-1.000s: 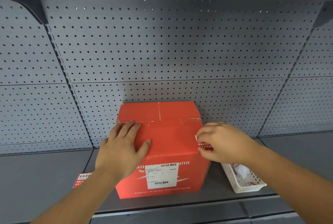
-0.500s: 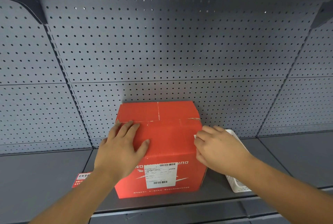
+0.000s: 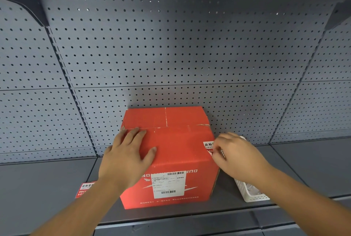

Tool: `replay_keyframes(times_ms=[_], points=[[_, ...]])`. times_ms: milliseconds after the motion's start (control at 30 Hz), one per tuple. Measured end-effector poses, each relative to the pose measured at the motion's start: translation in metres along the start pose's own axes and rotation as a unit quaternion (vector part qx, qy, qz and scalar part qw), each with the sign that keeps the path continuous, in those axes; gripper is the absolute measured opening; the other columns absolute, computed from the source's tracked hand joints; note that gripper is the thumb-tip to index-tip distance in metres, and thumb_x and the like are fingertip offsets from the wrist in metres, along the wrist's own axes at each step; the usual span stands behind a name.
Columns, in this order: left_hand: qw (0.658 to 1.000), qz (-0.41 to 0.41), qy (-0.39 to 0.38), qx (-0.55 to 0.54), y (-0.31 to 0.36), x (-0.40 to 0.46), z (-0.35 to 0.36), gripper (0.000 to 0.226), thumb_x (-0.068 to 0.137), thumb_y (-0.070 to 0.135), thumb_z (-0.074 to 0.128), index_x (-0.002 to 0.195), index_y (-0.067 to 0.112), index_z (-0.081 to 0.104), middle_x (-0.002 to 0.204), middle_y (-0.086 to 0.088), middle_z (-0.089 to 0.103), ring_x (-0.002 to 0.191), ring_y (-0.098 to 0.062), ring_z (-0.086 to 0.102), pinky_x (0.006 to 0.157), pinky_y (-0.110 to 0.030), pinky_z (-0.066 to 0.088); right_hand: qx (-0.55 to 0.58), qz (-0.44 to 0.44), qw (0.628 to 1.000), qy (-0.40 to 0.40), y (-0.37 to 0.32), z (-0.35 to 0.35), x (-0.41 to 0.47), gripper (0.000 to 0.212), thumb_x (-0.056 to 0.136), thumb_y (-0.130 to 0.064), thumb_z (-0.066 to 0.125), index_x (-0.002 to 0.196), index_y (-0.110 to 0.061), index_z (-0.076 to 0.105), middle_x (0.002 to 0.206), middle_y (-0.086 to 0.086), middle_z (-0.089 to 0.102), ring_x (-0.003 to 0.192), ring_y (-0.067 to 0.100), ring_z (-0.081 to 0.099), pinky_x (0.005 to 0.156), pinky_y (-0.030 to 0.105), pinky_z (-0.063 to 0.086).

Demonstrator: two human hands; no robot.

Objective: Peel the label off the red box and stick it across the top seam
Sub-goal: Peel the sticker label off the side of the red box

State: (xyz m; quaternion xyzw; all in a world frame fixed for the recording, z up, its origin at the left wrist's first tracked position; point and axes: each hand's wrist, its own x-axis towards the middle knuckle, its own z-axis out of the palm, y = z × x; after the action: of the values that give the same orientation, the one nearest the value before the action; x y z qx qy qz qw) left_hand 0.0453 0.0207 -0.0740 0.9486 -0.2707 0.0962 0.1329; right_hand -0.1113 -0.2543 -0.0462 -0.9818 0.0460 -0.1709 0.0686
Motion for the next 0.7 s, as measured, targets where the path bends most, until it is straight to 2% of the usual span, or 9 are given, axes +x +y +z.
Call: replay_keyframes(times_ms=[67,200,400,533,700], points=[[1.000,0.000,0.000,-0.001,0.0003,0.0002,-0.0003,0.076,0.090,0.078,0.024,0.154,0.038,0.033,0.164,0.016,0.031,0.154,-0.017,0.013,0.113,-0.056,0.036,0.004,-0.006,1.000,-0.002,-0.0014,0.0007,-0.0015,0.029,0.085,-0.042,0.038,0.079,-0.024,0.061,0.083,-0.012,0.060,0.082,0.008,0.046,0.073,0.028,0.041],[1.000,-0.001,0.001,-0.003,0.0008,0.0005,-0.0009,0.077,0.089,0.079,0.022,0.153,0.038,0.033,0.164,0.016,0.031,0.154,-0.016,0.013,0.113,-0.055,0.037,-0.009,-0.024,1.000,0.017,-0.0044,0.0017,-0.0037,0.026,0.087,-0.048,0.052,0.087,-0.026,0.066,0.088,-0.015,0.061,0.084,0.008,0.052,0.073,0.027,0.044],[1.000,-0.002,0.002,-0.001,0.0007,0.0004,-0.0007,0.077,0.088,0.079,0.023,0.152,0.038,0.034,0.163,0.016,0.032,0.154,-0.017,0.015,0.113,-0.056,0.038,0.012,-0.025,0.999,0.024,-0.0036,0.0012,-0.0048,0.011,0.089,-0.034,0.066,0.082,-0.026,0.069,0.092,-0.016,0.063,0.087,0.011,0.057,0.079,0.031,0.050],[1.000,-0.002,0.003,-0.004,0.0005,0.0003,-0.0001,0.077,0.088,0.080,0.022,0.152,0.039,0.034,0.164,0.017,0.031,0.154,-0.016,0.014,0.113,-0.055,0.037,0.090,0.027,0.995,0.025,-0.0038,0.0008,-0.0057,0.015,0.089,-0.026,0.070,0.074,-0.026,0.067,0.093,-0.018,0.061,0.092,0.004,0.054,0.080,0.013,0.038],[1.000,-0.001,0.003,-0.004,0.0005,-0.0002,-0.0005,0.078,0.088,0.080,0.022,0.153,0.038,0.033,0.164,0.017,0.031,0.154,-0.016,0.013,0.114,-0.054,0.037,0.217,0.126,0.967,0.039,0.0013,0.0000,-0.0052,0.026,0.086,-0.014,0.073,0.063,-0.023,0.063,0.089,-0.009,0.064,0.083,0.007,0.061,0.073,0.016,0.043]])
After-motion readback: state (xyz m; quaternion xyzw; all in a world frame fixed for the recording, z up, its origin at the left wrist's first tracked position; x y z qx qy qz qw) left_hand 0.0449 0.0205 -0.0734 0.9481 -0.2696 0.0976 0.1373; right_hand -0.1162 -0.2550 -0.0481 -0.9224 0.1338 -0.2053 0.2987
